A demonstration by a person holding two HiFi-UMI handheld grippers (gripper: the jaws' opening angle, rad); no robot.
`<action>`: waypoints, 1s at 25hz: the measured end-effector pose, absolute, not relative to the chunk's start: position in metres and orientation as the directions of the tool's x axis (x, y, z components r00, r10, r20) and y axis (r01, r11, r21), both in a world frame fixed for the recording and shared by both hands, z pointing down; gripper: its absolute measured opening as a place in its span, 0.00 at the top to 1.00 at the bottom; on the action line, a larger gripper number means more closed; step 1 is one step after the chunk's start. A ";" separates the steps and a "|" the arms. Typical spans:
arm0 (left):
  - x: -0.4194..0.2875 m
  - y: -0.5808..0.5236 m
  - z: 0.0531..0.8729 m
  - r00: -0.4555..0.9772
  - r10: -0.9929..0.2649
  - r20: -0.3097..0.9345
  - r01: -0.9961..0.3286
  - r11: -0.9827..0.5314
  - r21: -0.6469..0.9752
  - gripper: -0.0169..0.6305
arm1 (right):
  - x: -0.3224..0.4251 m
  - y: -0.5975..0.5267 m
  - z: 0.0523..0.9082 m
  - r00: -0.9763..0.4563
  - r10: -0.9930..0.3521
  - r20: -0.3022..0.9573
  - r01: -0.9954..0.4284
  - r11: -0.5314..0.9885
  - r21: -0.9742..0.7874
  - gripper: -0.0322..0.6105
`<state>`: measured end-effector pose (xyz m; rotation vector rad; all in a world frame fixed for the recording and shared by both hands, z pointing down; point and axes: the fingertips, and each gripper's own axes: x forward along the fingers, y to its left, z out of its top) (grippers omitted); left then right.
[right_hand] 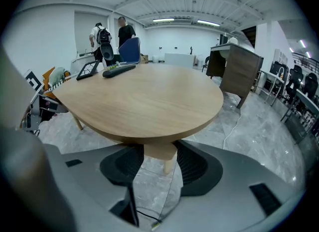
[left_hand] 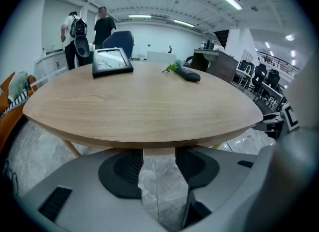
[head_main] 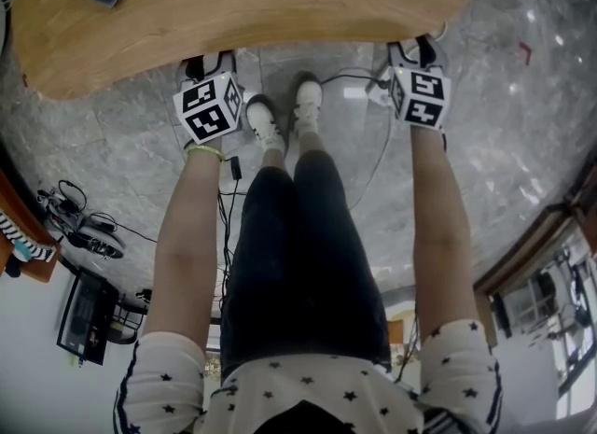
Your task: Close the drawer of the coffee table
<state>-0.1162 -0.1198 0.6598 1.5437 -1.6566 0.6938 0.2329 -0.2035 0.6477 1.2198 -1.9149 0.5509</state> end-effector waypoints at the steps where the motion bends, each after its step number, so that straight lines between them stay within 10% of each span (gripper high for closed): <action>1: -0.116 -0.119 0.659 0.018 -0.575 0.818 -0.987 0.121 0.106 0.64 | 0.233 -0.203 0.647 -0.225 -0.552 0.803 -0.898 0.437 0.048 0.63; 25: -0.094 -0.098 0.592 0.123 -0.610 0.783 -0.987 0.009 0.161 0.96 | 0.213 -0.168 0.580 -0.209 -0.621 0.755 -0.933 0.358 0.036 0.94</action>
